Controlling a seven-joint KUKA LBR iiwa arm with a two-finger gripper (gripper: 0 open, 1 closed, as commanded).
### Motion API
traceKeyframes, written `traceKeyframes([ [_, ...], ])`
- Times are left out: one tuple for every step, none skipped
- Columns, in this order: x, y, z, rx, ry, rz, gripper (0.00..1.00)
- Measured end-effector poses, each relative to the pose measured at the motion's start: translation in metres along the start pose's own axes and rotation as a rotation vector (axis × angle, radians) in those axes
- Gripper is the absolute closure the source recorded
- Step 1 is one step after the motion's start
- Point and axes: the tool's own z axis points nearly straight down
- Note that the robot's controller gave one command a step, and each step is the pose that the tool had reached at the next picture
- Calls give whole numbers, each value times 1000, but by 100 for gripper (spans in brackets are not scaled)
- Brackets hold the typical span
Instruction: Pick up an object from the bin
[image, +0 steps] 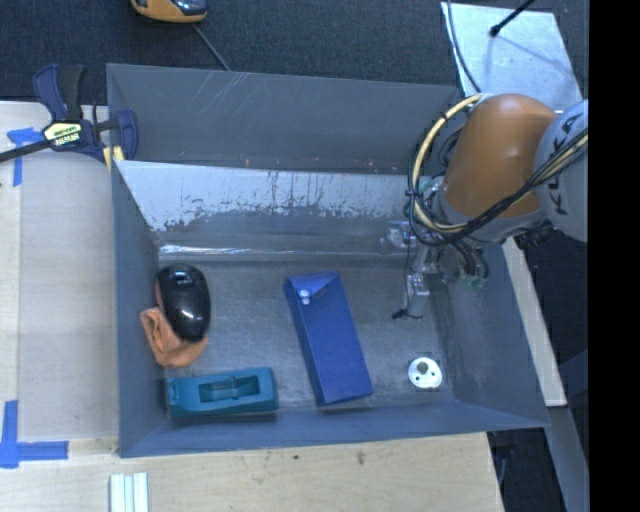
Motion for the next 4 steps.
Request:
traceKeyframes([
  [-2, 0, -5, 1, -9, -1, 0],
  [-9, 33, 10, 2, -6, -370, 0],
  [-21, 61, 19, 2, -10, -449, 0],
  [-15, 74, 17, 2, -6, -569, 0],
])
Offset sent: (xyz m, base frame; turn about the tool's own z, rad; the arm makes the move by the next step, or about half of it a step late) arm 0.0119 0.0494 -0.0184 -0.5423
